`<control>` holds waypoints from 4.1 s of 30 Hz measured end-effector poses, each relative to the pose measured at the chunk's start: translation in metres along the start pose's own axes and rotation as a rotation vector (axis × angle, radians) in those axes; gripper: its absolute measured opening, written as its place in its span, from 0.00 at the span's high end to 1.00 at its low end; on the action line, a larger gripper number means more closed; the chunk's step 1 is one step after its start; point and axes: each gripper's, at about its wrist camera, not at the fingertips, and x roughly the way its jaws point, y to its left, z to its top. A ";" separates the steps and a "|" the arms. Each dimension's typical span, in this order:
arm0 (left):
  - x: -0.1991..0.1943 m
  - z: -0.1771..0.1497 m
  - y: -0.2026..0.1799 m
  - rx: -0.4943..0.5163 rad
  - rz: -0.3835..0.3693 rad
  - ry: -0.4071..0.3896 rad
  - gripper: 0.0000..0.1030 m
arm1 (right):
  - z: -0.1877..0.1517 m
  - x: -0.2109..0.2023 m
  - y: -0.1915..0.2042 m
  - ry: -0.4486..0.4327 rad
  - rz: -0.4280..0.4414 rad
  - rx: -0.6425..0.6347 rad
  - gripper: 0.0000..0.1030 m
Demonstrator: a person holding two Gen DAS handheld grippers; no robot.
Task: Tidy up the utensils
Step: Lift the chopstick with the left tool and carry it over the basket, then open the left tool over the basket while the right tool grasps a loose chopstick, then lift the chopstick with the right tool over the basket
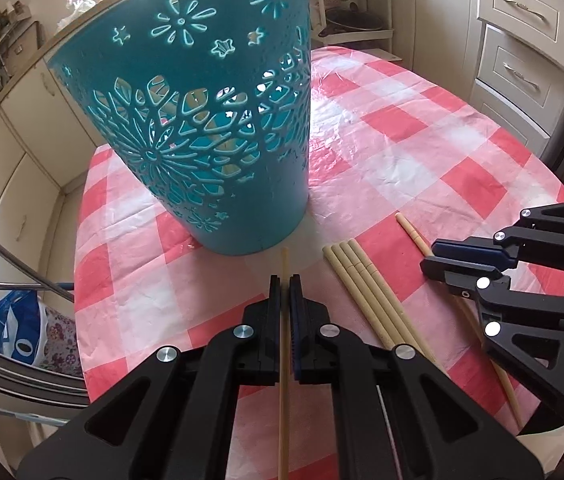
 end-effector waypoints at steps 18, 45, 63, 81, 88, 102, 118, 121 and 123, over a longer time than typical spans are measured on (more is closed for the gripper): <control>-0.090 0.029 0.033 -0.112 -0.353 -0.331 0.96 | 0.001 0.001 0.001 0.000 -0.004 -0.008 0.90; -0.112 0.119 0.121 -0.605 0.066 -0.908 0.96 | 0.008 0.006 -0.002 0.003 0.043 -0.028 0.90; -0.104 0.040 0.096 -0.592 0.064 -0.645 0.52 | 0.004 0.001 -0.019 0.039 0.149 0.084 0.78; -0.105 0.007 0.103 -0.626 0.077 -0.561 0.30 | 0.001 -0.001 0.005 0.014 0.002 -0.032 0.94; -0.110 0.005 0.104 -0.653 0.094 -0.589 0.28 | 0.015 -0.033 -0.046 -0.158 0.171 0.261 0.94; -0.149 -0.001 0.087 -0.661 0.241 -0.810 0.22 | 0.078 -0.102 -0.075 -0.700 0.518 0.658 0.94; -0.146 0.012 0.100 -0.692 0.234 -0.808 0.21 | 0.158 -0.080 -0.061 -0.887 0.368 0.662 0.94; -0.146 0.011 0.102 -0.696 0.238 -0.806 0.21 | 0.160 -0.069 -0.048 -0.850 0.315 0.606 0.94; -0.147 0.010 0.105 -0.706 0.240 -0.806 0.21 | 0.160 -0.063 -0.041 -0.816 0.294 0.561 0.94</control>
